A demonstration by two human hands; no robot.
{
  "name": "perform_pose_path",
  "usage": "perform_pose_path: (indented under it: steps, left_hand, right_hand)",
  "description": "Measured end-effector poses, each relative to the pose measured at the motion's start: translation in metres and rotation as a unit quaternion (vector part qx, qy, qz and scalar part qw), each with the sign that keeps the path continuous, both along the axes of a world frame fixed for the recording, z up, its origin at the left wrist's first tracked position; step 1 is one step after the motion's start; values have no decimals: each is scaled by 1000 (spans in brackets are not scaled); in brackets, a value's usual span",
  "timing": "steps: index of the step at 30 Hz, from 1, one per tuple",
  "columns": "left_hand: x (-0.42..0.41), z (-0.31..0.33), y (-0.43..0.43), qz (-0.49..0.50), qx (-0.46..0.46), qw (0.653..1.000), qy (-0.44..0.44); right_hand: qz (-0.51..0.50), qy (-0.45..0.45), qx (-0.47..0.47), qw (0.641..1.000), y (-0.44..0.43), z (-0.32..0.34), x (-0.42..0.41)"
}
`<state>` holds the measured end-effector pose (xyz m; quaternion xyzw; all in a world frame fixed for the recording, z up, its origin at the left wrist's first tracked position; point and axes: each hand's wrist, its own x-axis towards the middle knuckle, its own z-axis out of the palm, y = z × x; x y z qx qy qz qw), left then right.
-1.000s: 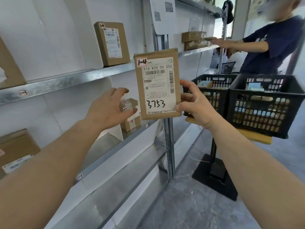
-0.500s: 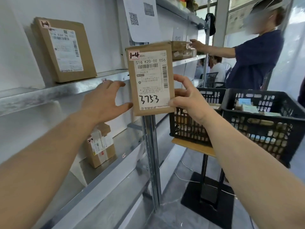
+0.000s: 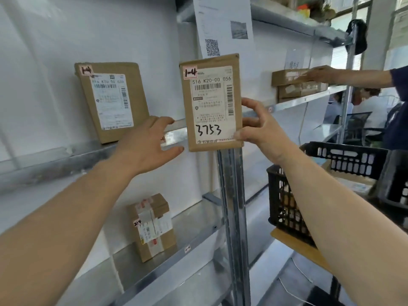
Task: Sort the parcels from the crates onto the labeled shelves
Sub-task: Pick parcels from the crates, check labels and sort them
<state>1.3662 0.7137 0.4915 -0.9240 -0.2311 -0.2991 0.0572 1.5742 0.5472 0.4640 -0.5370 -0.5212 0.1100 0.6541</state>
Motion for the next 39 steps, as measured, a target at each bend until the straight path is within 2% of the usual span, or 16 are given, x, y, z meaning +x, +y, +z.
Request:
perform_pose_path:
  steps: [5, 8, 15, 20, 26, 29, 39]
  left_hand:
    - [13, 20, 10, 44, -12, 999, -13]
    - [24, 20, 12, 50, -58, 997, -22]
    - [65, 28, 20, 51, -198, 969, -138]
    - [92, 33, 39, 108, -201, 955, -191]
    - [120, 35, 62, 176, -178, 944, -213]
    - [130, 32, 70, 205, -183, 942, -195]
    - [143, 21, 87, 232, -193, 937, -177]
  right_hand:
    - [43, 5, 6, 999, 43, 19, 33]
    - [70, -6, 2, 997, 71, 23, 48]
    - [118, -14, -2, 993, 125, 31, 72]
    - [152, -21, -12, 988, 156, 39, 81]
    - [80, -87, -29, 993, 195, 47, 78]
    - [48, -102, -49, 992, 207, 48, 78]
    - [-8, -134, -97, 986, 229, 40, 84]
